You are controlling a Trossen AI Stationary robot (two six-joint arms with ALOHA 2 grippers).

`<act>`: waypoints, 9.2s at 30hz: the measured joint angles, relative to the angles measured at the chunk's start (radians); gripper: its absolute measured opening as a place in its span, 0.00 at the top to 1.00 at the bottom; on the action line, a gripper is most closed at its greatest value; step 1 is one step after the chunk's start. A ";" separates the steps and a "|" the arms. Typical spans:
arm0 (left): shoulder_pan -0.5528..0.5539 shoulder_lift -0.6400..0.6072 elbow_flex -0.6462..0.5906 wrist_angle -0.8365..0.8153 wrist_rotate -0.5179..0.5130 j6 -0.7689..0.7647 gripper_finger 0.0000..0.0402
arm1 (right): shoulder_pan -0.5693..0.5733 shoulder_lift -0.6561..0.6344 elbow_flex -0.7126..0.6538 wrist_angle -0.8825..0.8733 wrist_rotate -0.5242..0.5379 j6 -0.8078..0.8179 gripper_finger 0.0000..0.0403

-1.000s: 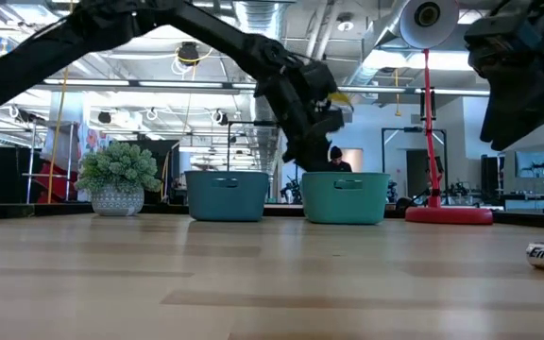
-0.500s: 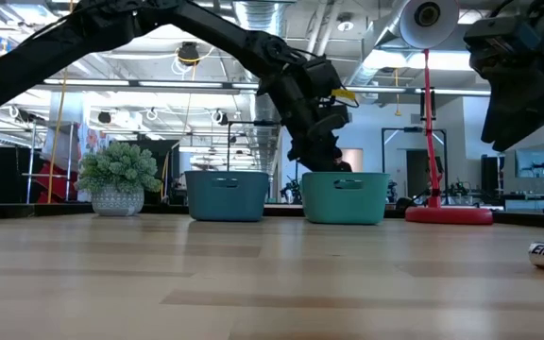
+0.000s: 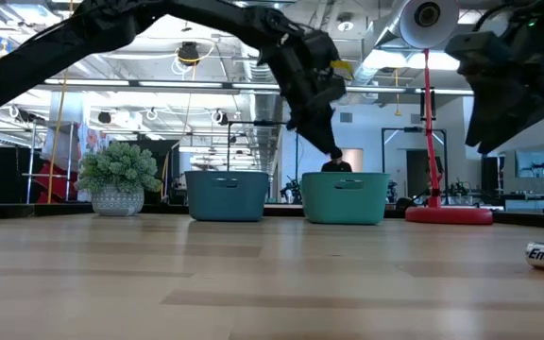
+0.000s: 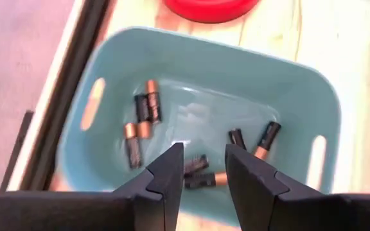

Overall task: Sort batteries
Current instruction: Put the silver battery into the blue bin

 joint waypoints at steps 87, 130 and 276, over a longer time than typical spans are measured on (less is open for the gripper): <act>-0.115 -1.034 -1.370 0.623 -0.158 -0.587 0.72 | -1.104 0.646 -0.055 -0.349 -0.504 -1.223 0.53; -0.115 -1.034 -1.369 0.623 -0.160 -0.528 0.72 | -1.064 -0.104 -0.066 -0.314 -0.521 -0.893 0.91; -0.675 -0.353 -0.814 0.721 -0.280 -0.360 0.72 | 0.447 -0.135 0.069 -0.393 -0.104 0.123 0.72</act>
